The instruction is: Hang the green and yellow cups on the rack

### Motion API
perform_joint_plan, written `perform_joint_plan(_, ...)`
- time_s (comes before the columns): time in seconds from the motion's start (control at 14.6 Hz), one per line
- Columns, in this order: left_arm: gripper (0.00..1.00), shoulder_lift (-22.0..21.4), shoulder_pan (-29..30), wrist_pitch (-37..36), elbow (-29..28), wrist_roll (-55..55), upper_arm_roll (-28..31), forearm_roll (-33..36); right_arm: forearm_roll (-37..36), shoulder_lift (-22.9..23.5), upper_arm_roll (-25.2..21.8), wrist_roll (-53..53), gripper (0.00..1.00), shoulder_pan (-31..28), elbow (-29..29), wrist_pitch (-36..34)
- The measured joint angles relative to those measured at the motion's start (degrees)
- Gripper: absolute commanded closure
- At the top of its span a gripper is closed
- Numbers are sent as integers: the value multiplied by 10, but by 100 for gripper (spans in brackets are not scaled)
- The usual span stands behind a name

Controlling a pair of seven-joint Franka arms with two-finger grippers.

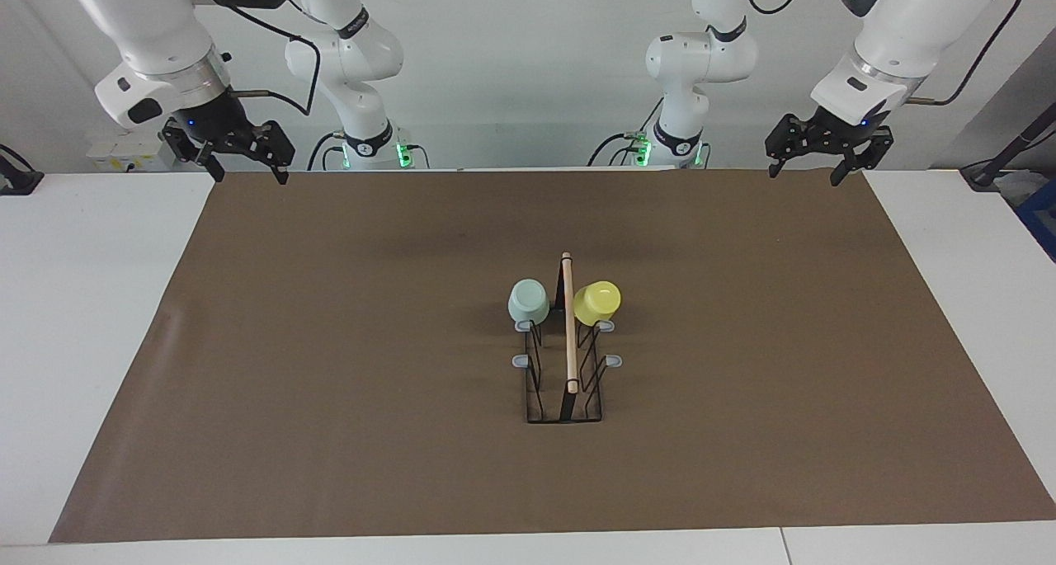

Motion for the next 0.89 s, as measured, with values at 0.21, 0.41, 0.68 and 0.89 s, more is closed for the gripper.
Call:
perform_joint_plan(0.21,0,0,5,0,0,-2,-4,1,-6,0,1,-1,0,0,0,0)
perform_joint_plan(0.41,0,0,8,0,2,-4,-4,1,-6,0,1,-2,0,0,0,0)
perform_joint_plan(0.68,0,2,13,0,5,-4,-6,-1,-6,1,1,-2,0,0,0,1)
perform_joint_plan(0.89,0,18,12,-6,32,-4,-10,-2,-6,1,1,-2,0,0,0,1)
